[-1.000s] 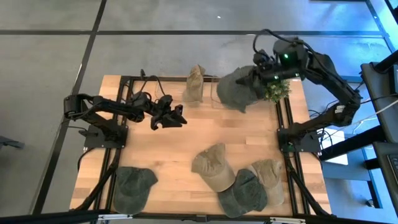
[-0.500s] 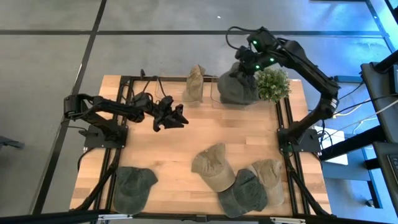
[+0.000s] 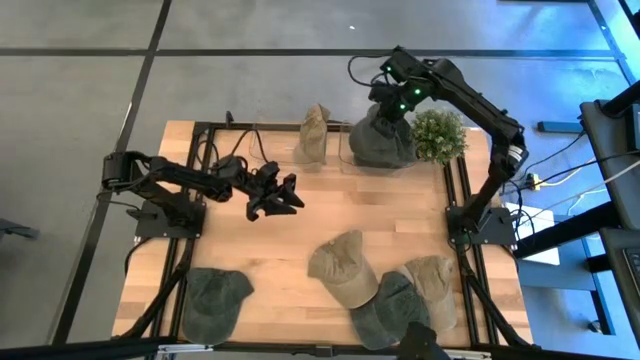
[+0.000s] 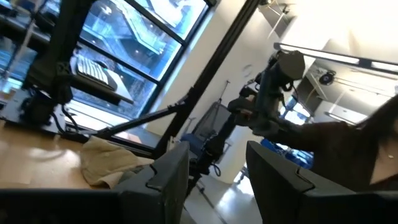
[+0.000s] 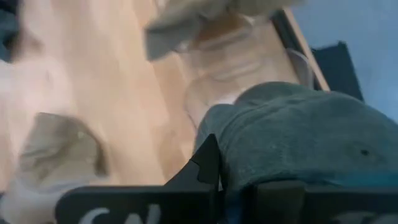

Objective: Pick & Place hat
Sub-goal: Put the black cap into the right transparent bin

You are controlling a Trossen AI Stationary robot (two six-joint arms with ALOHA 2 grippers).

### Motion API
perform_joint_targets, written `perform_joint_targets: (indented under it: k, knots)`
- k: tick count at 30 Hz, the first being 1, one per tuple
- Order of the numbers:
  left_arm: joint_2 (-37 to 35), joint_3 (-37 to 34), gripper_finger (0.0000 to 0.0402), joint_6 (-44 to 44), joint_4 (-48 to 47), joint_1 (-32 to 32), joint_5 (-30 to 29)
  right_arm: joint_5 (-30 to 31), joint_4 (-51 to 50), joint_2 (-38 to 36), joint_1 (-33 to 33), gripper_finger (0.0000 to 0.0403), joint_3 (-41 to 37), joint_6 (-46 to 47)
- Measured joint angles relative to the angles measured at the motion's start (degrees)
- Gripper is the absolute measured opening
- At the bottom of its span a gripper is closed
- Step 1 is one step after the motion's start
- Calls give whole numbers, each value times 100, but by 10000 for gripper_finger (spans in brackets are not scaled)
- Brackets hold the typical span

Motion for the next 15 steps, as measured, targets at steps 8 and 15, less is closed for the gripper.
perform_joint_targets:
  k: [8, 15]
  knots:
    - [0, 0, 155, 96, -122, -32, -180, 546, -431, 259, -17, 20, 0, 27]
    - [0, 0, 155, 87, -118, -30, -180, 535, -491, 504, -17, 21, 0, 147]
